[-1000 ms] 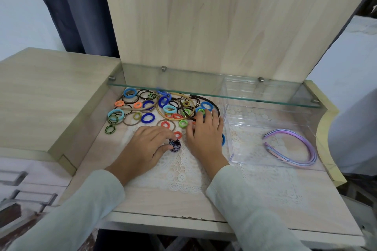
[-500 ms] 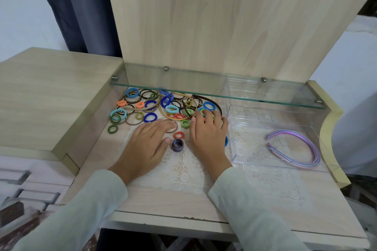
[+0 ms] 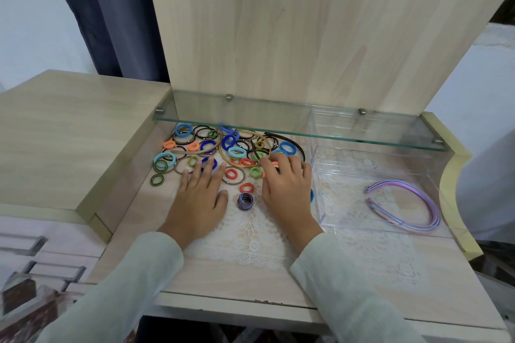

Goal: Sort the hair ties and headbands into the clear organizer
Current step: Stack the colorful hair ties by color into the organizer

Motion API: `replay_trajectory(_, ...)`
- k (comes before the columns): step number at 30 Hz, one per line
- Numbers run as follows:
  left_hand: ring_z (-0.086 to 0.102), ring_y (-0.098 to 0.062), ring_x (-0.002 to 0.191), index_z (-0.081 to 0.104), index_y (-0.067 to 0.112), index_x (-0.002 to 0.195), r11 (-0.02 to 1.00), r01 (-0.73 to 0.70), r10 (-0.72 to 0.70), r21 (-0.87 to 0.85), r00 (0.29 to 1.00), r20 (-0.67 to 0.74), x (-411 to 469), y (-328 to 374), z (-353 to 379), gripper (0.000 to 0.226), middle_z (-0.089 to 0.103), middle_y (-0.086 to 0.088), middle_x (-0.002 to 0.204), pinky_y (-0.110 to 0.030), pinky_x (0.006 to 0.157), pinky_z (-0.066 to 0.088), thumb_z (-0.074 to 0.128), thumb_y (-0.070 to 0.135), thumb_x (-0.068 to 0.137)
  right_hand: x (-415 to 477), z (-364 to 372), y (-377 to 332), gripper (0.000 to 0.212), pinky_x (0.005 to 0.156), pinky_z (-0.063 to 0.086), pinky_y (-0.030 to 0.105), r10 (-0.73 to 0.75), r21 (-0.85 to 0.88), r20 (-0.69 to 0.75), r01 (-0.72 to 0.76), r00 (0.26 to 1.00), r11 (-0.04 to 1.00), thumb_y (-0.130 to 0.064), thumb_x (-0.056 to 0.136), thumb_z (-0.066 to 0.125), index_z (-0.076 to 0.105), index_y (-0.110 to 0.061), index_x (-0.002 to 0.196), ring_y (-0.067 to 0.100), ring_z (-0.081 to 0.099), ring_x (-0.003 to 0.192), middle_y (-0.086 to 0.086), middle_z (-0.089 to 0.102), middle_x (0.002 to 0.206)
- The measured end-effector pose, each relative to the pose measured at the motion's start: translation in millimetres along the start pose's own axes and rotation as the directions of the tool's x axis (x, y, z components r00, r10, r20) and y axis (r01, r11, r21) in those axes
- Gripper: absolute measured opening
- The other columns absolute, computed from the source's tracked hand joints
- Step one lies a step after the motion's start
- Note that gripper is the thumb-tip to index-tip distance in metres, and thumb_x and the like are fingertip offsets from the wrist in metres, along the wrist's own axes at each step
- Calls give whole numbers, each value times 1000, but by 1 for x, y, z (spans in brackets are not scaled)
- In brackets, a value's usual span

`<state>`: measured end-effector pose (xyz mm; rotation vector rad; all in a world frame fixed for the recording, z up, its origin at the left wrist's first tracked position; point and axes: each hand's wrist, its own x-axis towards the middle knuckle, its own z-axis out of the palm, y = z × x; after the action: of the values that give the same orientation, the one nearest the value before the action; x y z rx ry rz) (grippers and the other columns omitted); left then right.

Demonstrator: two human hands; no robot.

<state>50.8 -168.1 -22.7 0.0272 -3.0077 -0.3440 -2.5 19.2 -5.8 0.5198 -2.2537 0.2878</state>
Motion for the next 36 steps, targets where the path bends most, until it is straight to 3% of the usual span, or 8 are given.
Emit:
replay_trajectory(8, -11, -24, 151, 9, 20, 158, 1000, -1, 0, 12, 1000, 22, 0, 1, 1, 89, -5, -6, 165, -39, 119, -11, -8, 55, 78, 0, -39, -2, 34, 83, 39, 36, -98, 532, 237, -45, 967, 845, -17, 70, 44, 67, -20, 94, 20, 48, 98, 2, 53, 114)
replay_trajectory(14, -12, -25, 151, 9, 17, 158, 1000, 7, -8, 8, 1000, 28, 1, 1, 1, 90, -8, -8, 164, -43, 119, -12, -7, 56, 78, -5, -54, -3, 21, 84, 37, 38, -256, 371, 394, 102, 883, 923, -29, 71, 57, 64, -28, 90, 20, 45, 109, -1, 48, 122)
replay_trajectory(20, -17, -25, 150, 6, 20, 158, 1000, -1, 0, 18, 998, 55, 2, 1, -1, 88, -21, -5, 162, -49, 117, -14, -6, 56, 78, -6, -49, -6, 25, 75, 40, 37, -293, 250, 467, 194, 834, 949, -36, 72, 55, 71, -26, 89, 25, 47, 100, 1, 52, 113)
replay_trajectory(24, -22, -20, 148, 3, 31, 157, 996, 8, -1, -88, 997, 79, 2, 2, -11, 64, -26, 6, 160, -52, 114, -20, 26, 48, 99, -3, -47, -8, 21, 76, 38, 38, -286, 225, 486, 198, 826, 954, -33, 76, 59, 72, -24, 90, 27, 47, 100, 3, 52, 112)
replay_trajectory(28, -18, -16, 149, 11, 39, 155, 974, 14, 5, -224, 996, 86, 3, -2, -19, 67, -18, 18, 160, -58, 114, -17, 46, 43, 98, 5, -46, -10, 17, 77, 37, 39, -311, 217, 506, 231, 804, 949, -31, 78, 67, 74, -24, 92, 29, 47, 101, 5, 53, 110)
replay_trajectory(30, -16, -16, 150, 14, 41, 154, 987, -27, 39, -160, 997, 72, 3, -1, -20, 64, -13, 21, 160, -60, 113, -17, 38, 49, 95, 9, -47, -11, 18, 81, 36, 38, -341, 217, 529, 264, 777, 940, -33, 82, 66, 74, -23, 95, 28, 44, 104, 4, 52, 111)
replay_trajectory(33, -11, -10, 149, 21, 38, 153, 990, -116, 119, -78, 992, 32, -1, 5, -23, 56, 3, 19, 162, -57, 114, -17, 40, 35, 101, 14, -49, -13, 20, 87, 35, 38, -369, 257, 554, 269, 746, 928, -33, 86, 63, 74, -21, 100, 27, 40, 108, 3, 50, 113)
replay_trajectory(36, 16, -7, 149, 36, 37, 148, 979, -168, 164, -115, 985, -43, -8, 13, -25, 56, 31, 19, 156, -47, 118, -9, 51, 21, 96, 19, -50, -12, 22, 93, 33, 40, -383, 277, 582, 268, 717, 923, -33, 88, 62, 73, -22, 104, 26, 38, 110, 3, 48, 114)
